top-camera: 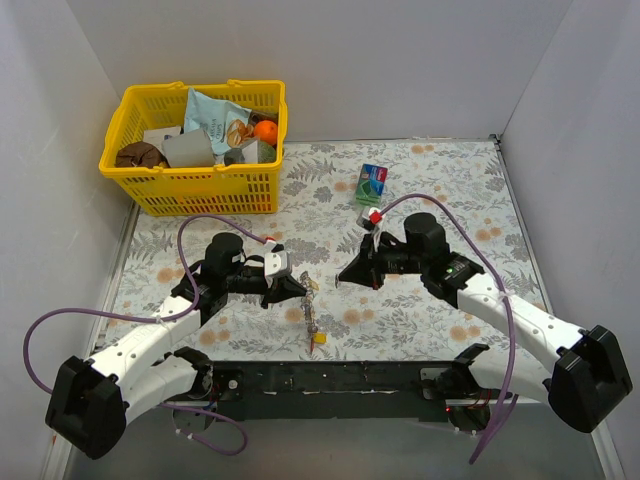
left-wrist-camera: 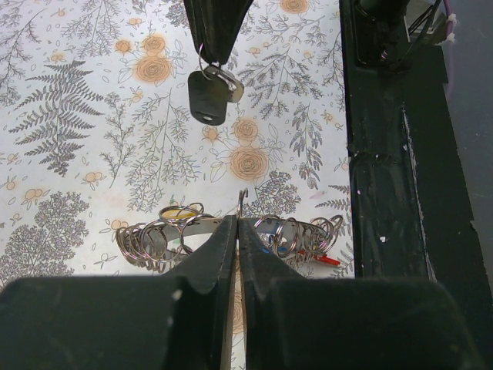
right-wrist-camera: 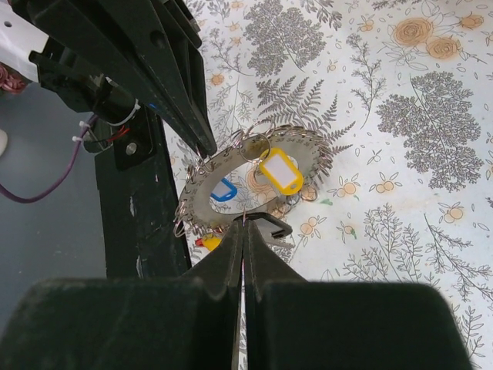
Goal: Put the keys on the keyring
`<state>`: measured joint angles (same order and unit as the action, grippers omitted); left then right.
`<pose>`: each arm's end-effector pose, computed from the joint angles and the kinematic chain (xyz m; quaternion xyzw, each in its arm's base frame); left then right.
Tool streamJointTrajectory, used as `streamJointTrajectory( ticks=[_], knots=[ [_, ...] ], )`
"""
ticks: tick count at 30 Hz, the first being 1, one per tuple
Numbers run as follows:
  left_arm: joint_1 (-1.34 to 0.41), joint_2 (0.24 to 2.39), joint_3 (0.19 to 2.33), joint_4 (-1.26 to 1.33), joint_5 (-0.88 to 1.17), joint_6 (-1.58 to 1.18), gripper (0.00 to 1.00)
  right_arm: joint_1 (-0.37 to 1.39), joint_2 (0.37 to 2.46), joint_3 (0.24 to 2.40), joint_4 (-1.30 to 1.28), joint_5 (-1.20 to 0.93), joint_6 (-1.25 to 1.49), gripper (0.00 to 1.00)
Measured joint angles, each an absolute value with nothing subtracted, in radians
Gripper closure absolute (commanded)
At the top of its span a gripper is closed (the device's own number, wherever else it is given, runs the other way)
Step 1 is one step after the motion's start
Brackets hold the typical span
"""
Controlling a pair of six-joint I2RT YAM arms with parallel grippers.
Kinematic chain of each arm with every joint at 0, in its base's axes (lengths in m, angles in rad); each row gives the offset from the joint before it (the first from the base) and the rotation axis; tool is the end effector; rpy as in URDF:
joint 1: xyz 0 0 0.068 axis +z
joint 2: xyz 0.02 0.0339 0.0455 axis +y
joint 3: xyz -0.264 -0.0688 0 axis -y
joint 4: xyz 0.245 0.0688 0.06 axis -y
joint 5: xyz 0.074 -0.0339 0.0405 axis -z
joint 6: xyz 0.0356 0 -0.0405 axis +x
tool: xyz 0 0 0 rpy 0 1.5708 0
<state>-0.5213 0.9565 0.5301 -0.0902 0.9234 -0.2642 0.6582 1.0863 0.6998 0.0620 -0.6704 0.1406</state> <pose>0.1582 -0.1236 0.2354 0.3214 0.7387 -0.5281 0.2687 0.1788 0.1662 0.2778 -0.3818 0.6922 0.4604 0.4039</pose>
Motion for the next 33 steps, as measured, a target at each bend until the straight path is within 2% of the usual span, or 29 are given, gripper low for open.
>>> streamJointTrajectory(
  ticks=[33],
  knots=[
    [-0.521, 0.961, 0.533, -0.086, 0.915, -0.266, 1.0, 0.822, 1.195, 0.781, 0.043, -0.649, 0.095, 0.99]
  ],
)
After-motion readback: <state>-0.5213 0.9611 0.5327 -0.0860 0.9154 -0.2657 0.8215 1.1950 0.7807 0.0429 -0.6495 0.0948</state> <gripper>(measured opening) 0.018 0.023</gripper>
